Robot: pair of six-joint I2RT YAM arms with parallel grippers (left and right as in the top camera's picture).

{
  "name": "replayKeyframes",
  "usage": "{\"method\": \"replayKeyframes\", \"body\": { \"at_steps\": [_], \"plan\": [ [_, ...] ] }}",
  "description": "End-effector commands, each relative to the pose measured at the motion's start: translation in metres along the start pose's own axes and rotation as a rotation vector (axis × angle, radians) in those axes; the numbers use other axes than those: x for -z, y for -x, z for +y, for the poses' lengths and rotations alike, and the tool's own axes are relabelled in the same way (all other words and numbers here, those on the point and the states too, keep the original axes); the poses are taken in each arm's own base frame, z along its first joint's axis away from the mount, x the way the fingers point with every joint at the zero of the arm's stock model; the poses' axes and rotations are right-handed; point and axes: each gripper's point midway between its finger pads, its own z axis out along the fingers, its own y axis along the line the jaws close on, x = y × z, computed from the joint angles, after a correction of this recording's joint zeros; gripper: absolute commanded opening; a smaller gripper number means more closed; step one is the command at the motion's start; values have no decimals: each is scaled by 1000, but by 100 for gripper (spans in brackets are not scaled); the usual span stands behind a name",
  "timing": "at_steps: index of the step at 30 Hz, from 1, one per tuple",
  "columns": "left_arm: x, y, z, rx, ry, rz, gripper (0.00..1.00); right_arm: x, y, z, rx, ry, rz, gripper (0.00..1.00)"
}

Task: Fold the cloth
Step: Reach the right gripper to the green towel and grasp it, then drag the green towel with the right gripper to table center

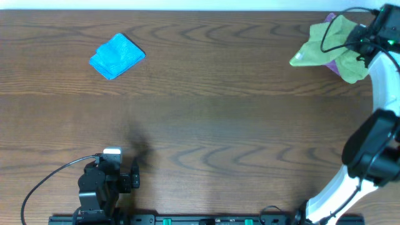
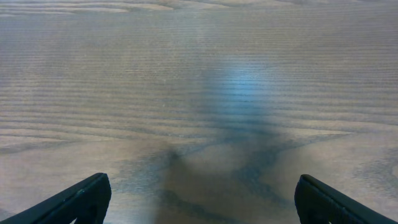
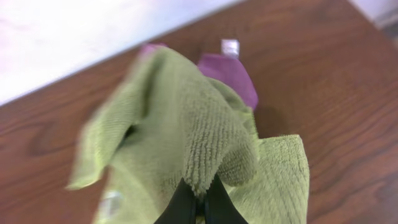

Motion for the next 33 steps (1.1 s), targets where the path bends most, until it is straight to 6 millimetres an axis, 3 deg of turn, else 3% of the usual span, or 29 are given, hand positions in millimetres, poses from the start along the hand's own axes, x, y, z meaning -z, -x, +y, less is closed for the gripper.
{"method": "replayKeyframes", "body": {
  "at_steps": [1,13,26,33],
  "plan": [
    [-4,-10,-3,-16,-17,25,95,41,22,25,87,45,-55,1],
    [-4,-10,-3,-16,-17,25,95,142,-22,116,317,230,51,1],
    [-4,-10,-3,-16,-17,25,96,268,-126,222,610,528,210,1],
    [-4,-10,-3,-16,-17,25,95,355,-190,288,752,851,256,1]
  ]
}}
